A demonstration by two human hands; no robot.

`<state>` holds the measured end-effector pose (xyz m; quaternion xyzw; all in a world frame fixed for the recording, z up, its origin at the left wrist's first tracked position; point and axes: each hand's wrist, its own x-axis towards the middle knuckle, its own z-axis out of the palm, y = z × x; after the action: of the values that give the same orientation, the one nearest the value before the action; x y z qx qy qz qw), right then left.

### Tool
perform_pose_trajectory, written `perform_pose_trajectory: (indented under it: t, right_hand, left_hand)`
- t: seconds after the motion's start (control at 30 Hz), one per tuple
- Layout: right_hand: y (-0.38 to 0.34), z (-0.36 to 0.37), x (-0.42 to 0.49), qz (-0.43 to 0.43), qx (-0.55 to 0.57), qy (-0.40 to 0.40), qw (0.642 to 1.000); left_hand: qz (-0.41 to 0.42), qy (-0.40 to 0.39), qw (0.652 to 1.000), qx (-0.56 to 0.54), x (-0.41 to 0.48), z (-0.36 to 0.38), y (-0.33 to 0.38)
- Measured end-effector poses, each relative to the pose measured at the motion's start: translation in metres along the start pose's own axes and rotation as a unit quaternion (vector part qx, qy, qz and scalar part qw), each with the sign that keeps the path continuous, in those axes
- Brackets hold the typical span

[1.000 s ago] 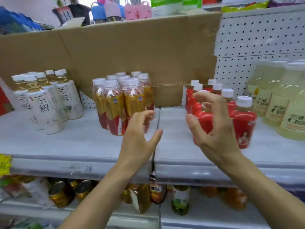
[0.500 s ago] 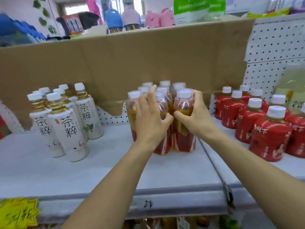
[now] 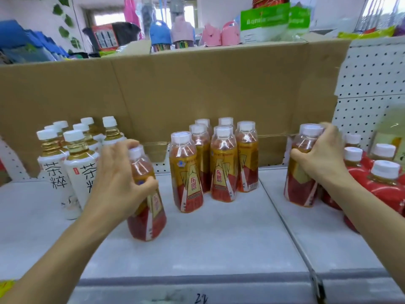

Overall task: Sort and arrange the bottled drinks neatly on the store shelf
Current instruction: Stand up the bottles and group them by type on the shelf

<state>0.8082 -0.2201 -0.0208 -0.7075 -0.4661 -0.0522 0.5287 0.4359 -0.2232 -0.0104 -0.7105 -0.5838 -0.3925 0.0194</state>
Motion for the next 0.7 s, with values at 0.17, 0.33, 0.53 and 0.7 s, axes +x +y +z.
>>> perform_pose_trajectory:
  t: [0.17,0.33,0.53,0.7]
  right_hand:
    - [-0.065,0.0,0.015,-0.286,-0.072,0.004,0.955]
    - [-0.096,0.035,0.06,-0.208,-0.218,-0.364,0.881]
    - [-0.097,0.043,0.079,-0.189,-0.236,-0.382,0.873]
    - [-0.095,0.042,0.103,-0.183,-0.297,-0.399,0.848]
  left_hand:
    - [0.125,0.077,0.982,0.122,0.016,0.001,0.04]
    - [0.196,-0.108,0.972,0.073,0.073,0.043,0.138]
    - [0.152,-0.247,0.938,0.19,0.107,0.083,0.14]
    - [0.173,-0.213,0.946,0.172,0.103,0.059,0.125]
